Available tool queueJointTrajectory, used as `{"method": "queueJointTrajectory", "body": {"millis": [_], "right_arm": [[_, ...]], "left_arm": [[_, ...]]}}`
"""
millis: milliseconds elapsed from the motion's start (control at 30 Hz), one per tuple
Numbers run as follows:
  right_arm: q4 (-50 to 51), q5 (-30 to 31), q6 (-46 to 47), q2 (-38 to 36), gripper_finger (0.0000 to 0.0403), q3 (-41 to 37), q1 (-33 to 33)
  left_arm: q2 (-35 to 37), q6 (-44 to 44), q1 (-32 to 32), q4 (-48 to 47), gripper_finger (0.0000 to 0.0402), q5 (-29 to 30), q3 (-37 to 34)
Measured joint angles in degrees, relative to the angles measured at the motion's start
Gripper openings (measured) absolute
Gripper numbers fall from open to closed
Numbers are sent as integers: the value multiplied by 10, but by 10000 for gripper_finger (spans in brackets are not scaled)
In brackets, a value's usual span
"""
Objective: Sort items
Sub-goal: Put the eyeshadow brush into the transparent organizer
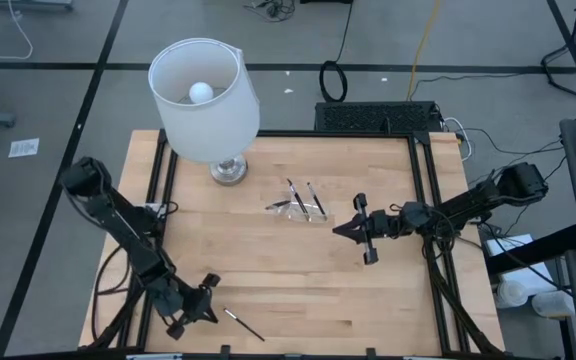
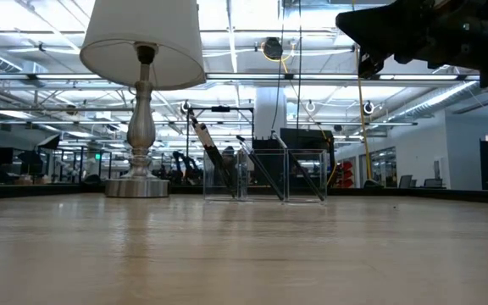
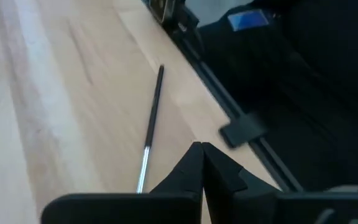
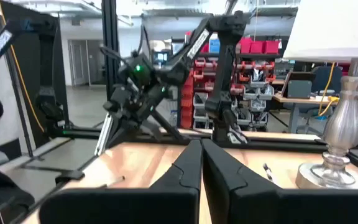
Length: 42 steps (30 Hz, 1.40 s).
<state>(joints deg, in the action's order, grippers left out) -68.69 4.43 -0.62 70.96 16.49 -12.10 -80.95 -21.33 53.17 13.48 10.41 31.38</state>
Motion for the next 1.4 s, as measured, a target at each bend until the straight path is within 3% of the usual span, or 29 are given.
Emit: {"method": "queueJointTrajectory", "body": {"millis": [167, 500, 967, 1133, 1233, 1400], "right_arm": [[-17, 0, 15, 0, 0, 0, 0], [-22, 2, 11, 0, 0, 0, 0], [-18, 0, 43, 0, 0, 0, -16], [-13, 18, -5, 0, 0, 0, -61], [-7, 48, -5, 0, 0, 0, -77], [20, 47, 4, 0, 0, 0, -89]], "left_arm": [[-49, 4, -17, 34, 4, -22, 21], [-132, 2, -52, 30, 2, -119, 88], [-138, -25, -55, 41, 2, -103, 104], [-183, -29, -45, 76, 1, -97, 111], [-221, -34, -46, 71, 1, -93, 134], [-276, -31, -62, 58, 1, -105, 193]]}}
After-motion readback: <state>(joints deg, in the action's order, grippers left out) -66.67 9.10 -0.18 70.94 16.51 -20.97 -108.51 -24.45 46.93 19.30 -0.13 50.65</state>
